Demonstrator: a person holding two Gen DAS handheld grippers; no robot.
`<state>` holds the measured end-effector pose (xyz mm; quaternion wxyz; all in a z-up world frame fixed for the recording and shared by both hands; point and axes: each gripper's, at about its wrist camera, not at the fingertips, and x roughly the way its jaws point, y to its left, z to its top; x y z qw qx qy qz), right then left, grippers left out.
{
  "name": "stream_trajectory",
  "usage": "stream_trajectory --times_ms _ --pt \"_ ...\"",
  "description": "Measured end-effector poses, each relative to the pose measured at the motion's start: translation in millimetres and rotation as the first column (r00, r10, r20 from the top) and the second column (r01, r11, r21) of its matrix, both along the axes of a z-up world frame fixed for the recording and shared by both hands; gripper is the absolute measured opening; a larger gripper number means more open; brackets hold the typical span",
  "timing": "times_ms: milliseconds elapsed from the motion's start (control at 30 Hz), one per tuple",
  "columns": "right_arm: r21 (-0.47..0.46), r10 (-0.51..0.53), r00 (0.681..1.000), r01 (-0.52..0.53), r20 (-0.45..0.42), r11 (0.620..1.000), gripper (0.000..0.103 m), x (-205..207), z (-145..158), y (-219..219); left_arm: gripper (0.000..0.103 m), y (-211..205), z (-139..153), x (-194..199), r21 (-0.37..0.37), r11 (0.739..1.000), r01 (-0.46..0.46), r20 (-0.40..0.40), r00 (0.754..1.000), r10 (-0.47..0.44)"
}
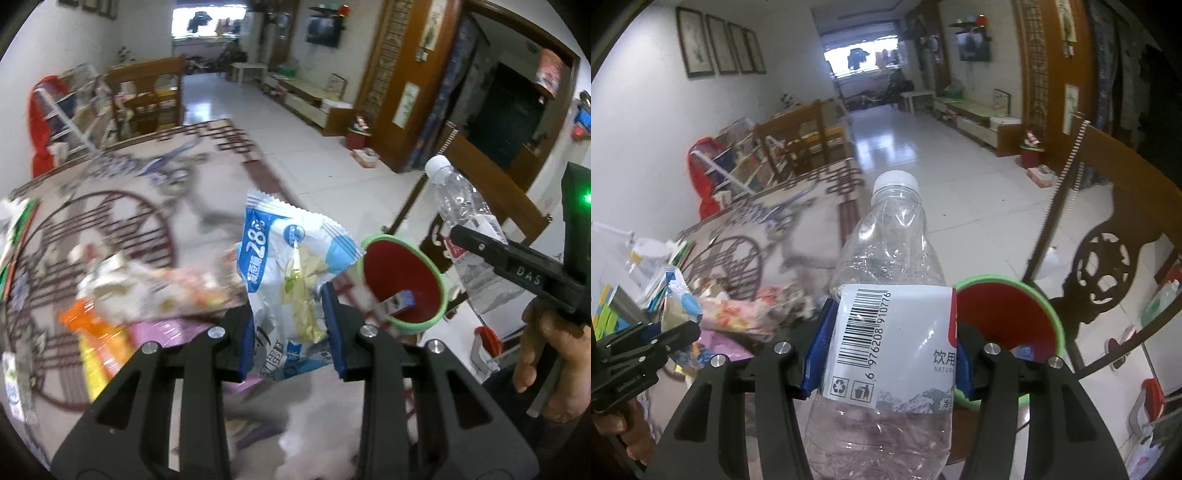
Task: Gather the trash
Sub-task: 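Carry the wrapper and bottle to the red bin and release both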
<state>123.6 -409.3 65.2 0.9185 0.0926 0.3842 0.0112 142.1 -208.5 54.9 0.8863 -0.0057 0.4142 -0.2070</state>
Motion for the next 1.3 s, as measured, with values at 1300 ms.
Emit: stream_trajectory --times_ms 1300 --pt "0.136 -0.201 0.976 0.211 -0.079 0.968 0.053 31.9 -46.0 -168.6 0.033 -237.7 -74.3 85.8 -0.156 0.914 0.374 -0.183 0.899 -0.399"
